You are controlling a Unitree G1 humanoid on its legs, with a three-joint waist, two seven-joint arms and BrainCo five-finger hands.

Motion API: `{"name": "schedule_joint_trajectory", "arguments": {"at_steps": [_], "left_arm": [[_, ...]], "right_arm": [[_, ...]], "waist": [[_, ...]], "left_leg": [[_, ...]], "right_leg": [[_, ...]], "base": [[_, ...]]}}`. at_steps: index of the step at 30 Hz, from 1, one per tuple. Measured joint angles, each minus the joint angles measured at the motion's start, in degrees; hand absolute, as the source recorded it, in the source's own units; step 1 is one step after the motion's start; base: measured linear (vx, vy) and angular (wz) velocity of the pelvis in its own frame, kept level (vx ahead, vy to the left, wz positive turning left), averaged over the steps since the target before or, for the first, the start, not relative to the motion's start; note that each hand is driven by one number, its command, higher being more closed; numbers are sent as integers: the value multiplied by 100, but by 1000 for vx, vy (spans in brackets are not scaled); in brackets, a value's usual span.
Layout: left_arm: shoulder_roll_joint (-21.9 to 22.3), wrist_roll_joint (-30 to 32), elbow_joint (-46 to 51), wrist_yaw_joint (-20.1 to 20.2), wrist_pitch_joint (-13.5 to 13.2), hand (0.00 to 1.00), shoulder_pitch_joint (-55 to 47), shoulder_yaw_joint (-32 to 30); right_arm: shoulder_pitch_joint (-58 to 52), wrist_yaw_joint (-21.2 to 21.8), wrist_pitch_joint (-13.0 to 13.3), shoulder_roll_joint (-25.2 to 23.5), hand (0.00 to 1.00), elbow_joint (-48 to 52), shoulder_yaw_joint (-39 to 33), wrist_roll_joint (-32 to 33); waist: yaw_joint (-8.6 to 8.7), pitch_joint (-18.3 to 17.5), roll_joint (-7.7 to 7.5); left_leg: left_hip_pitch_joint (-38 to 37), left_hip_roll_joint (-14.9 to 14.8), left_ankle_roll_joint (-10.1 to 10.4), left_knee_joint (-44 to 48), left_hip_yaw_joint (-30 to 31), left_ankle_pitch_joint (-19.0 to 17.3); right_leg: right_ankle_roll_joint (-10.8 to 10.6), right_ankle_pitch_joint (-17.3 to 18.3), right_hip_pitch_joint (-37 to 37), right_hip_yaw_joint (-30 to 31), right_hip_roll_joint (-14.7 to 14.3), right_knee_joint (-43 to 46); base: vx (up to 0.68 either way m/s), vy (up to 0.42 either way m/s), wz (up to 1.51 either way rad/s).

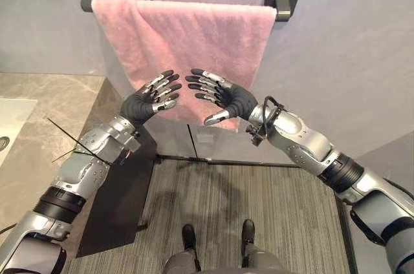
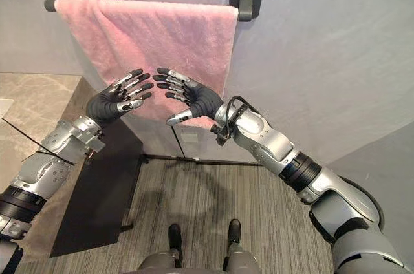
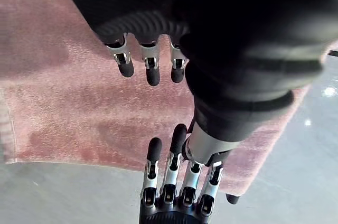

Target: Organize washtable

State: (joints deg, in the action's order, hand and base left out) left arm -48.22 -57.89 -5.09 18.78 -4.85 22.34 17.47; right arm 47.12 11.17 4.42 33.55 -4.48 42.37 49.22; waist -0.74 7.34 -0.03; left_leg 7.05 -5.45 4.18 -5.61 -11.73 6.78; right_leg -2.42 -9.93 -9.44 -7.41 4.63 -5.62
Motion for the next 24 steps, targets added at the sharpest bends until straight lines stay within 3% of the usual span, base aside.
{"name": "schedule_joint_trajectory", "arguments": {"at_steps": [9,16,18,21,24], "left_arm": [[-1,2,-5,-162,-1,0,75,-16],[2,295,-326,-477,-3,0,19,-420],[7,464,-765,-530,-6,0,9,-646],[385,621,-2548,-658,-40,0,286,-1453],[840,1041,-2878,-687,8,0,288,-1529]], "right_arm": [[227,-180,2,-249,0,-363,16,-231],[9,-516,6,-244,0,-335,-720,-457],[-366,-529,9,-249,0,-224,-1105,-477],[-1125,-481,41,-237,0,-105,-1957,-411],[-1160,-495,90,-315,0,-279,-2232,-412]], "waist": [[-8,269,15],[-2,381,39],[0,381,38],[12,385,41],[28,390,42]], "left_leg": [[150,9,-8,9,68,7],[250,9,-6,17,70,28],[249,8,-6,17,65,28],[246,8,-6,16,37,27],[215,5,-6,15,-12,27]], "right_leg": [[2,0,-114,-48,4,0],[9,-6,-209,-54,-1,0],[9,-6,-209,-50,-3,1],[10,-6,-221,-21,-4,0],[27,-19,-222,39,-9,0]], "base": [[13,14,4],[25,9,1],[35,13,-1],[11,8,-3],[-12,14,-8]]}}
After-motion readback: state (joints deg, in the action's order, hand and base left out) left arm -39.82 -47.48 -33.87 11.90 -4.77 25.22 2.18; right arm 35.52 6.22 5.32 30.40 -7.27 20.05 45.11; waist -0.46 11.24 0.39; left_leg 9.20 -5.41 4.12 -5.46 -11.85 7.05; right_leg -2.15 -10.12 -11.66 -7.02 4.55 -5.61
